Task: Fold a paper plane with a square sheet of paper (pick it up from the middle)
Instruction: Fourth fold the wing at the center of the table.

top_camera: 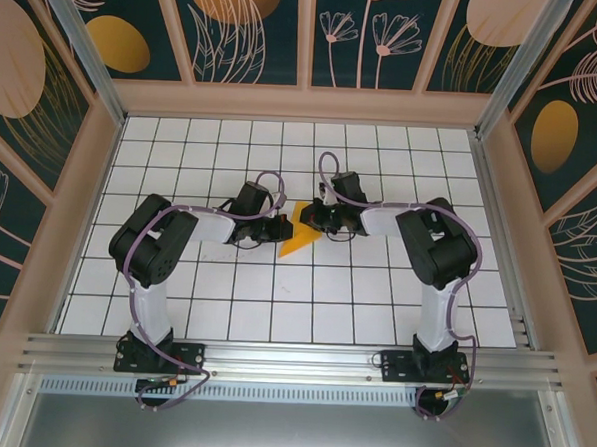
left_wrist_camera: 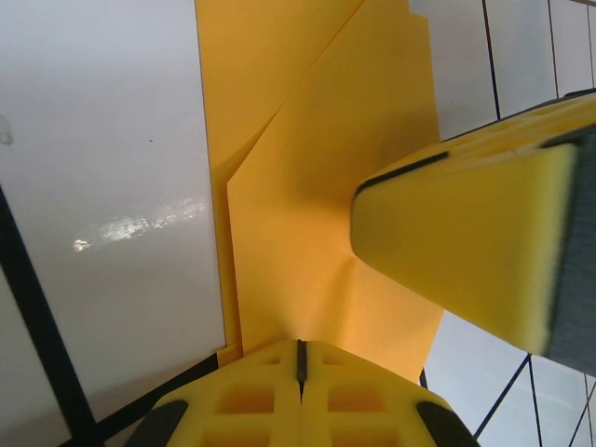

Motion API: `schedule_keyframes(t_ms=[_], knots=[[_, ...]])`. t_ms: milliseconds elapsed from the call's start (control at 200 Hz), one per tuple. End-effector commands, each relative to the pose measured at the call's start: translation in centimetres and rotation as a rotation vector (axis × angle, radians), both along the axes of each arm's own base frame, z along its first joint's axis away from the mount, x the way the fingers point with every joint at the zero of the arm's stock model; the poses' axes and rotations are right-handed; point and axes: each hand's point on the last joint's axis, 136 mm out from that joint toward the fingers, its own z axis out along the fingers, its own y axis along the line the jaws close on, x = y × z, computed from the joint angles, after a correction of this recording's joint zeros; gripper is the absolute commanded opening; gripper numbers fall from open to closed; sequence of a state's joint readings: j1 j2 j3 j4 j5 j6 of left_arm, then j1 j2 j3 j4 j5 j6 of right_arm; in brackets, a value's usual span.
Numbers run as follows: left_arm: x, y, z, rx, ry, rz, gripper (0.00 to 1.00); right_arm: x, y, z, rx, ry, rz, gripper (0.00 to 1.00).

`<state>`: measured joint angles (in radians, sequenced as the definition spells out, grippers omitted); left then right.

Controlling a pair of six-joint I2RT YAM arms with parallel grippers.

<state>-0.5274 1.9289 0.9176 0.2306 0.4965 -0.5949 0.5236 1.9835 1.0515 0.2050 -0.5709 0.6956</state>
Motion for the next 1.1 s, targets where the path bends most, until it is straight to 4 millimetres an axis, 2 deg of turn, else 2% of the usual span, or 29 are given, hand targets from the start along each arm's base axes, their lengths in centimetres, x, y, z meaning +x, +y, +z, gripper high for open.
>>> schedule_keyframes(t_ms=[0,155,240,300,460,570,751,1096], knots=[[-3.1,3.0,-5.9,0.171,0.161,0.028,0.00,0.3,-0.3,-1.4,-0.029,0.037,-0.021,0.00],[-2.9,2.8,-5.7,0.161,0.160,0.033,0.00,-0.3,-1.3,-3.5,-0.089,0.077,-0.040,0.00],[-2.5,2.4,-4.9,0.142,0.144,0.028,0.00,-0.7,-2.1,-4.7,-0.135,0.100,-0.051,0.00],[-1.9,1.9,-3.6,0.118,0.119,0.019,0.00,-0.9,-2.7,-5.6,-0.174,0.115,-0.060,0.00],[-0.1,0.0,1.9,-0.002,0.014,0.006,0.12,-1.9,-4.1,-7.7,-0.261,0.179,-0.077,0.00],[-0.3,-0.8,3.7,-0.073,0.004,-0.010,0.17,-2.5,-4.3,-8.4,-0.274,0.204,-0.076,0.00],[-1.8,-1.1,3.4,-0.129,0.054,-0.027,0.18,-2.7,-4.4,-8.8,-0.280,0.217,-0.077,0.00],[-3.8,0.0,0.5,-0.067,0.134,-0.032,0.18,-2.9,-4.5,-9.3,-0.289,0.238,-0.076,0.00]])
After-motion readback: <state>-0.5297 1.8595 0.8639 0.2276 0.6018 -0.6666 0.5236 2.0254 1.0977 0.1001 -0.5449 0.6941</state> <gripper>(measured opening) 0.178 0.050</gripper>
